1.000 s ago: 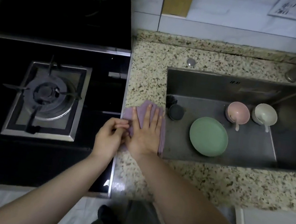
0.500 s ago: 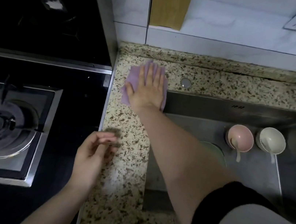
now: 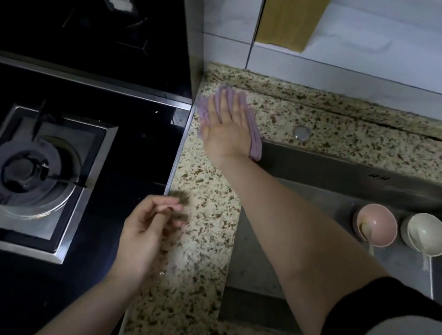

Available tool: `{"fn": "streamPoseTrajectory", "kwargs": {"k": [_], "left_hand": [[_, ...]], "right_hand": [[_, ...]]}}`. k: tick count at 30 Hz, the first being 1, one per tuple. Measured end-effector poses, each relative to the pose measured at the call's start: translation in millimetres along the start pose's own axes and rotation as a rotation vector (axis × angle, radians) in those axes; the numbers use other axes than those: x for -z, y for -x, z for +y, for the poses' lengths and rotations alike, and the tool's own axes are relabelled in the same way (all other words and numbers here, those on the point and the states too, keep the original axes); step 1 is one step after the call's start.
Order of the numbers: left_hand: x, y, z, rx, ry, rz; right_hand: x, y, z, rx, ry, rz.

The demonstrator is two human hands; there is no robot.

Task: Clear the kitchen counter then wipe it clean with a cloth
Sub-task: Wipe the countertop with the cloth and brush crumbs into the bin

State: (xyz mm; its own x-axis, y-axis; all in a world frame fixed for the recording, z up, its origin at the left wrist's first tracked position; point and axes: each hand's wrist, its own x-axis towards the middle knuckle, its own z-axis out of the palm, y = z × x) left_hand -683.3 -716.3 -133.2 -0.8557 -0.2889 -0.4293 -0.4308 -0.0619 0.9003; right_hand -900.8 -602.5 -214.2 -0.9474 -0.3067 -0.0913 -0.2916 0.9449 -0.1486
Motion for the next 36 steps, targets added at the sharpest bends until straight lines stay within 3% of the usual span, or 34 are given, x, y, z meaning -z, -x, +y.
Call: {"fn": "streamPoseTrajectory", "kwargs": {"k": [6,16,24,31,36], "left_hand": [[26,0,-5,0.011,-0.007,0.052],[45,29,-25,0.067,-0.035,0.001],[74,75,-46,0.088,-0.179,-0.137],[52,110,-64,0.040,-0.237,-0.261],[21,129,-79,-0.092,-0.328,-0.346]], "right_hand": [[-2,14,-2,0.137,0.001,-0.018],[-24,202,-70,0.192,-0.045,0.070],[-42,358,-154,0.103,-0.031,-0.039],[-41,379,-158,-0.077,-0.024,-0.178],[-36,401,-105,-0.299,-0.033,0.006]]}}
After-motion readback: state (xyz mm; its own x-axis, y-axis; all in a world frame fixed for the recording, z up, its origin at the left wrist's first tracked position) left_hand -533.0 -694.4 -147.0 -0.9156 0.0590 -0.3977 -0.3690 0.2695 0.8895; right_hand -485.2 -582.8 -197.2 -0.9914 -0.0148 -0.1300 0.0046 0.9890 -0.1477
